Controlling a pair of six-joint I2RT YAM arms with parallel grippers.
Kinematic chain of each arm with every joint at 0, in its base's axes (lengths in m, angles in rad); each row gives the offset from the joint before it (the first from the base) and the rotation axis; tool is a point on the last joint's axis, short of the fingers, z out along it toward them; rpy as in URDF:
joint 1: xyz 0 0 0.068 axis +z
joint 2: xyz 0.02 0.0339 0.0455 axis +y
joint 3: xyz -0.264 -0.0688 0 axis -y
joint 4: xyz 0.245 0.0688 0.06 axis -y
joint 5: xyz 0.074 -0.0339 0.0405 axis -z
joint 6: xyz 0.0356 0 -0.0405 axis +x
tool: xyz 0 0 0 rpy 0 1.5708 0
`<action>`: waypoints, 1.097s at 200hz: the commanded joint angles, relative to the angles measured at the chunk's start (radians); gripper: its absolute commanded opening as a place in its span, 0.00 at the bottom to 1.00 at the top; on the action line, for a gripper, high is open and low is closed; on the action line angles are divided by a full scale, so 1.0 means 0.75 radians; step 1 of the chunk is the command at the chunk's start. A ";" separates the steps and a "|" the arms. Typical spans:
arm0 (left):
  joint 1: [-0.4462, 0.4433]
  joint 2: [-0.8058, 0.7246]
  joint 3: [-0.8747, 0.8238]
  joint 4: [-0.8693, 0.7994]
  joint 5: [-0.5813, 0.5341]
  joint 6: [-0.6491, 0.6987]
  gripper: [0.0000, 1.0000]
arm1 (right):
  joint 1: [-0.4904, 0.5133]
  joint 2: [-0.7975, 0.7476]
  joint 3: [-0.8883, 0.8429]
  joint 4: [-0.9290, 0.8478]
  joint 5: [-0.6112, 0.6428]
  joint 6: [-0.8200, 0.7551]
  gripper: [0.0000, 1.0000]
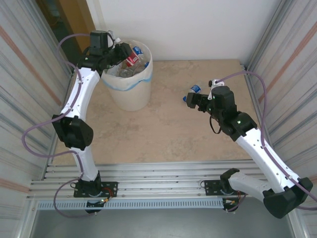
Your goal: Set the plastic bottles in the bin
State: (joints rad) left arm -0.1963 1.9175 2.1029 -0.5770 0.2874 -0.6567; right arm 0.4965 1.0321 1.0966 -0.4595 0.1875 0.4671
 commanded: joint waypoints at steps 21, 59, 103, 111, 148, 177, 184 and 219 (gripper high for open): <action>0.008 0.015 0.059 -0.009 -0.023 -0.019 0.56 | -0.020 -0.020 -0.019 -0.016 -0.005 0.044 0.98; 0.008 0.006 0.056 -0.041 -0.105 -0.007 0.75 | -0.044 -0.022 -0.017 -0.022 -0.033 0.041 0.98; 0.010 -0.003 0.080 -0.085 -0.223 0.012 0.89 | -0.057 -0.016 -0.021 -0.014 -0.054 0.051 0.98; 0.010 -0.002 0.094 -0.096 -0.234 0.021 0.90 | -0.057 -0.013 -0.021 -0.013 -0.057 0.052 0.98; 0.008 -0.033 0.098 -0.106 -0.250 0.043 0.91 | -0.072 0.000 -0.017 -0.019 -0.051 0.051 0.98; -0.014 -0.108 0.043 -0.076 -0.278 0.073 0.91 | -0.112 0.061 0.031 -0.068 -0.062 0.083 0.98; -0.021 -0.132 0.025 -0.065 -0.283 0.079 0.91 | -0.119 0.081 0.044 -0.080 -0.064 0.093 0.98; -0.096 -0.262 -0.056 -0.031 -0.346 0.160 0.93 | -0.178 0.224 0.119 -0.150 -0.094 0.156 0.98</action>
State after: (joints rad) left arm -0.2226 1.8332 2.0865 -0.6388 0.0799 -0.6044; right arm 0.3897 1.1408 1.1275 -0.5194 0.1459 0.5270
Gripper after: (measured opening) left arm 0.916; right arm 0.979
